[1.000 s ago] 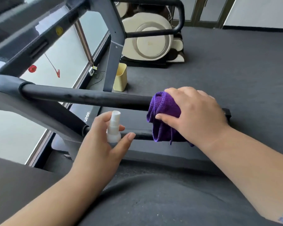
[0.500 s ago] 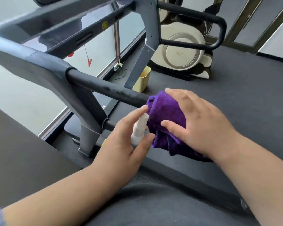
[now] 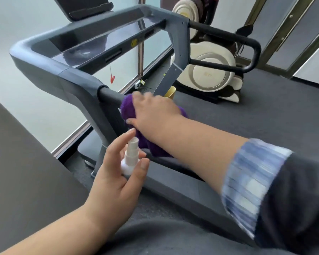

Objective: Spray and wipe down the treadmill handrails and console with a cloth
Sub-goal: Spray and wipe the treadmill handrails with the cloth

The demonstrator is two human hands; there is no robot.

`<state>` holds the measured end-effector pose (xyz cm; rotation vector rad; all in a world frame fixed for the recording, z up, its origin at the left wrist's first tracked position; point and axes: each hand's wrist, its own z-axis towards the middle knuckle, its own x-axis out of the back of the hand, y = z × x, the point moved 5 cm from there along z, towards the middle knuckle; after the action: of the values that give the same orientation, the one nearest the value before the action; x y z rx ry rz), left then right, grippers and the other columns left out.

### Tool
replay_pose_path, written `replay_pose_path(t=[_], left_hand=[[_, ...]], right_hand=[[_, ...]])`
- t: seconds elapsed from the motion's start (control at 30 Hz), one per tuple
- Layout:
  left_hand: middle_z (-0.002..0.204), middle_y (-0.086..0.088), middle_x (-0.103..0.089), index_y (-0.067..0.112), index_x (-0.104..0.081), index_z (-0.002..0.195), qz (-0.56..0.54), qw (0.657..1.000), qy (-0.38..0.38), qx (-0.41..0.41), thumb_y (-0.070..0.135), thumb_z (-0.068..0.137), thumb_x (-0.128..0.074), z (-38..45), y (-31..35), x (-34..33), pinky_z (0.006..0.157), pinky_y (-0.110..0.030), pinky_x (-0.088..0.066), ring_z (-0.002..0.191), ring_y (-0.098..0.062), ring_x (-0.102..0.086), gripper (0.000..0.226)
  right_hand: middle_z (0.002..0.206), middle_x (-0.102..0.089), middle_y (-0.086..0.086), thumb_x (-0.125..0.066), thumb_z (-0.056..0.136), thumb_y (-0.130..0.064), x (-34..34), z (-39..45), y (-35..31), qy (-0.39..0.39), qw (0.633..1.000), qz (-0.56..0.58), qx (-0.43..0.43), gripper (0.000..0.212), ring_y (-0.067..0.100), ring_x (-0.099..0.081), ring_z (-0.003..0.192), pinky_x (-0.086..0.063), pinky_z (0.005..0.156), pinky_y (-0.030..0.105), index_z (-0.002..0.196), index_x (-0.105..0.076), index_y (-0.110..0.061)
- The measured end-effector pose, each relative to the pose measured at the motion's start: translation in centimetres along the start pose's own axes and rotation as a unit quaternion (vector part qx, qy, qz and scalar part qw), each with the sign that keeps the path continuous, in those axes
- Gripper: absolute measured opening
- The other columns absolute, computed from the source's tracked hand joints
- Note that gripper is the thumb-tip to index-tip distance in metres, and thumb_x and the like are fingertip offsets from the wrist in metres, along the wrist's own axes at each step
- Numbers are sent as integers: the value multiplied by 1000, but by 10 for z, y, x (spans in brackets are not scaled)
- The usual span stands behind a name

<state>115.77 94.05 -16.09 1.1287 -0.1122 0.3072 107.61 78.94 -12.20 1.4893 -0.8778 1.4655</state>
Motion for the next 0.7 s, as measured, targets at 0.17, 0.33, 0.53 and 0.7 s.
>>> replay_pose_path(t=[0.17,0.33,0.53,0.7], left_hand=[[100,16,-62,66,-36,129,-25,997,8,69,47,85,-59,-5,-7,3,86,-14,-45,91,-12,-63,53],[101,24,-62,76,-36,115,-37,990,40,127,47,86,-56,4,-14,19,75,0,-39,88,5,-60,46],[98,22,-61,68,-39,120,-36,986,46,155,44,87,-57,1,-28,45,75,-3,-40,86,-8,-59,44],[98,18,-61,68,-40,119,-51,984,26,169,40,88,-59,-6,-34,48,74,-4,-42,85,-13,-59,46]], right_hand=[[137,-51,11,-52,95,-59,2,35,-23,-3,999,43,1,65,34,-54,122,-46,89,46,140,-37,-15],[125,-55,9,-48,95,-62,5,-5,3,-11,999,29,-28,61,32,-57,113,-48,88,44,138,-37,-21],[120,-57,11,-42,95,-66,5,-9,-4,3,996,-64,-61,64,33,-61,106,-51,83,44,134,-36,-16],[131,-54,14,-40,95,-68,6,51,-47,-19,998,-27,-53,69,35,-57,118,-45,83,44,134,-41,-11]])
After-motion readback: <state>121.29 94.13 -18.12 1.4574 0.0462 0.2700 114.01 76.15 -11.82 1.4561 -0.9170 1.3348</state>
